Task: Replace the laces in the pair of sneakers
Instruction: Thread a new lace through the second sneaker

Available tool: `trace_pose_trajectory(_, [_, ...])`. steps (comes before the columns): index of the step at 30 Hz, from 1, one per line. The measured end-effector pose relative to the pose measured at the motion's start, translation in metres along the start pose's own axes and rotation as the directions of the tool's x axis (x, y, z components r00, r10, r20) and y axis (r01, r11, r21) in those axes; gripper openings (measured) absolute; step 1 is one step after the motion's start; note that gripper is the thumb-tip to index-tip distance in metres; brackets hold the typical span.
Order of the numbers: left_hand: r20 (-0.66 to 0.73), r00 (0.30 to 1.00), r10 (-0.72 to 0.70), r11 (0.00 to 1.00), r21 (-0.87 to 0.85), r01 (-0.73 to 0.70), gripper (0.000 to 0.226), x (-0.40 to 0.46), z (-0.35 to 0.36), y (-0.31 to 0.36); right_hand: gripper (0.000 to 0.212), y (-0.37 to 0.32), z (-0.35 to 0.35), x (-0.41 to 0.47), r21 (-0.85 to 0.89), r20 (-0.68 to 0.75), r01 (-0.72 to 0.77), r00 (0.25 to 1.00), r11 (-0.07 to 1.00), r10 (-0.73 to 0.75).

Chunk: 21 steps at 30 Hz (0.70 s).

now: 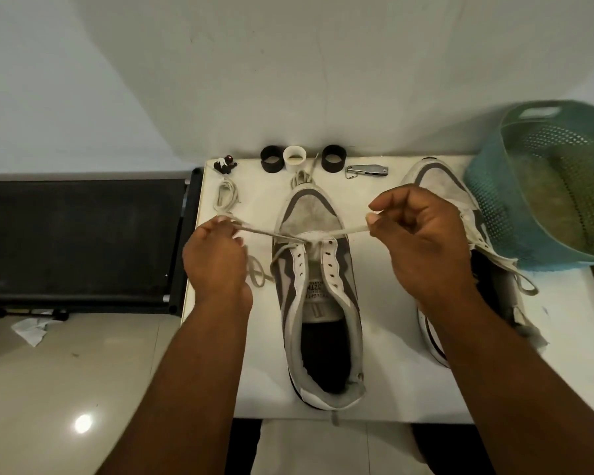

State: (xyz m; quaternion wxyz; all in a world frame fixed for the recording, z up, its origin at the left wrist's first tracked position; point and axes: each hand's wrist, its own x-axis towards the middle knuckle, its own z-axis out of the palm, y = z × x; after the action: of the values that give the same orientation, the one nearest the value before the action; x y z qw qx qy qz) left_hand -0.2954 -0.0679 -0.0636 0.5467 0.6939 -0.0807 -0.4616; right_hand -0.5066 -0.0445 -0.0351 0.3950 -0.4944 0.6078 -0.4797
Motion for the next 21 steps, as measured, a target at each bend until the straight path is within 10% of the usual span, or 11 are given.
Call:
trace_pose_trajectory(2, [-0.026,0.963,0.268,0.936,0.243,-0.254,0.064,-0.006,-0.005,0.001,0.022,0.000,0.003,-0.001,0.014,0.026,0.004,1.000,1.000,-0.005])
trace_pose_trajectory(4, [0.275,0.728,0.628,0.666,0.293,-0.686,0.082,-0.017,-0.006,0.001,0.020,-0.004,0.009,-0.003,0.000,0.095,0.031,0.995,1.000,-0.031])
trace_pose_trajectory(6, [0.651,0.459,0.604,0.492,0.148,-0.858,0.071,-0.027,-0.001,-0.001,0.018,-0.006,0.013,-0.007,0.018,0.163,0.068,0.984,0.997,-0.070])
trace_pose_trajectory(9, [0.869,0.303,0.391,0.361,0.158,-0.919,0.043,-0.031,0.002,-0.010,0.018,-0.010,0.014,-0.009,0.116,0.106,0.145,0.982,0.983,-0.157])
trace_pose_trajectory(11, [0.820,0.347,0.455,0.361,0.186,-0.914,0.016,-0.030,0.002,-0.010,0.016,-0.012,0.009,-0.007,0.178,-0.076,0.183,0.982,0.967,-0.172])
trace_pose_trajectory(17, [0.254,0.881,0.399,0.855,0.243,-0.458,0.014,-0.013,-0.001,0.008,0.014,-0.006,0.000,0.000,0.142,-0.362,0.169,0.926,0.975,-0.108])
trace_pose_trajectory(19, [0.176,0.936,0.306,0.823,0.445,-0.353,0.033,-0.007,-0.007,0.009,0.017,-0.001,0.007,-0.003,0.108,-0.280,0.084,0.959,0.991,-0.051])
trace_pose_trajectory(21, [0.308,0.842,0.444,0.581,0.616,-0.532,0.084,-0.005,-0.014,0.005,0.011,0.004,0.013,-0.005,-0.001,-0.131,0.000,0.991,1.000,0.000])
